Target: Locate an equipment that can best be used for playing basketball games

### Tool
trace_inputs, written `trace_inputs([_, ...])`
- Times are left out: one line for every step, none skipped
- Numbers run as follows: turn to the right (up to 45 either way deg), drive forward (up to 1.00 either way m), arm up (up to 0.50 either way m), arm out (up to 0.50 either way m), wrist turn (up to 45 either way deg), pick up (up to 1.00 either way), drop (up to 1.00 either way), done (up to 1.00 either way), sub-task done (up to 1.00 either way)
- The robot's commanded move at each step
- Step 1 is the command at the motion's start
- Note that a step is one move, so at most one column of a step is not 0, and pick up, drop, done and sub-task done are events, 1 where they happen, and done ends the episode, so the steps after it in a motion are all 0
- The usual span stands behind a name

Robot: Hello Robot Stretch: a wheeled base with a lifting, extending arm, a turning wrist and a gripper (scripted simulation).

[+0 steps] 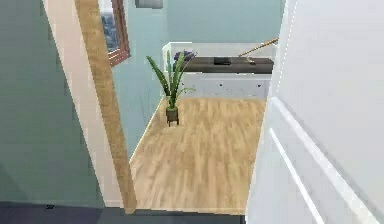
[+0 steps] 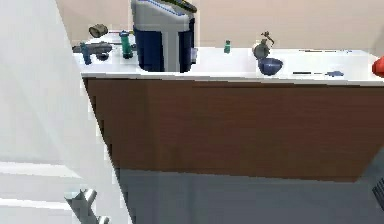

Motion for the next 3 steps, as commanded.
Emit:
trace_inputs([0.0, 1.00, 0.00, 0.00, 0.0, 0.00, 0.00, 0.00, 0.00])
trace_inputs([21.0, 0.00, 0.00, 0.00, 0.0, 0.00, 0.00, 0.00, 0.00])
trace_inputs([0.0, 0.10, 0.00, 0.00, 0.0, 0.00, 0.00, 0.00, 0.00])
